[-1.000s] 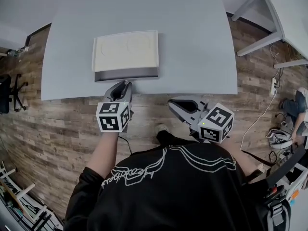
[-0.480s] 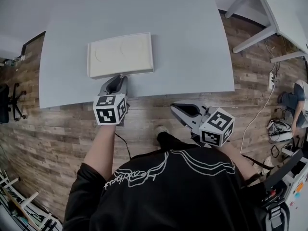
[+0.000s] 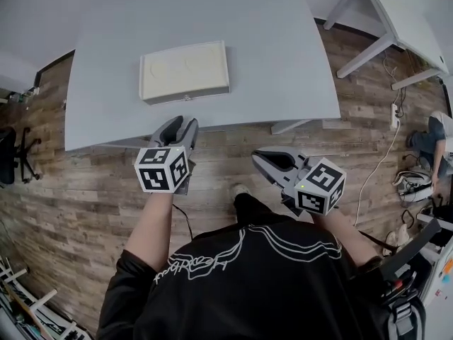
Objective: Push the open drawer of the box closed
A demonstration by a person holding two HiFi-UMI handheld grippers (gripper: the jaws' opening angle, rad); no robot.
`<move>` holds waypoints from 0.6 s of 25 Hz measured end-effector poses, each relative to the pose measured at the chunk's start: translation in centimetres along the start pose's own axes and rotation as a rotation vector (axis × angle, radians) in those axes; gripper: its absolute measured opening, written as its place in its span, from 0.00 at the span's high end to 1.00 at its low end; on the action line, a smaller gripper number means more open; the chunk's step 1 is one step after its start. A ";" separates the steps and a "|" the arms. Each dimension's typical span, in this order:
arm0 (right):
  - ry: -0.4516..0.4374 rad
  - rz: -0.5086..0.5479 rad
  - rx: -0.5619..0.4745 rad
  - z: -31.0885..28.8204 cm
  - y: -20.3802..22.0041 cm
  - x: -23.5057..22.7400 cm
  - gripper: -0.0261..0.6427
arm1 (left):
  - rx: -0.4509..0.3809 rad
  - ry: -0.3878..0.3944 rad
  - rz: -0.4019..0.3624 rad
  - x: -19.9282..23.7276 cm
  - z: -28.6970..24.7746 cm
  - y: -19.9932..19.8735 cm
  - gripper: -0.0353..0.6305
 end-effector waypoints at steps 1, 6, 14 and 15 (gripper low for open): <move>0.001 0.007 -0.007 0.1 0.1 0.9 0.94 | -0.018 0.028 0.008 -1.0 1.5 -0.1 0.71; -0.008 0.065 -0.040 0.9 1.2 6.7 0.95 | -0.111 0.180 -0.033 -7.1 10.2 -0.4 0.78; -0.046 0.125 -0.126 4.5 3.1 17.7 0.95 | -0.238 0.365 -0.143 -16.0 24.1 0.1 0.94; -0.052 0.133 -0.133 5.1 3.5 19.0 0.95 | -0.242 0.381 -0.173 -17.0 25.5 0.6 0.94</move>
Point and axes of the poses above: the fingertips, and each gripper's own axes: z backward along the fingers, x to its left, y out of its underside, the point moved 1 cm from there along z, backward along the fingers, and after that the axes turned 6 degrees about -z, right-handed, at the moved point
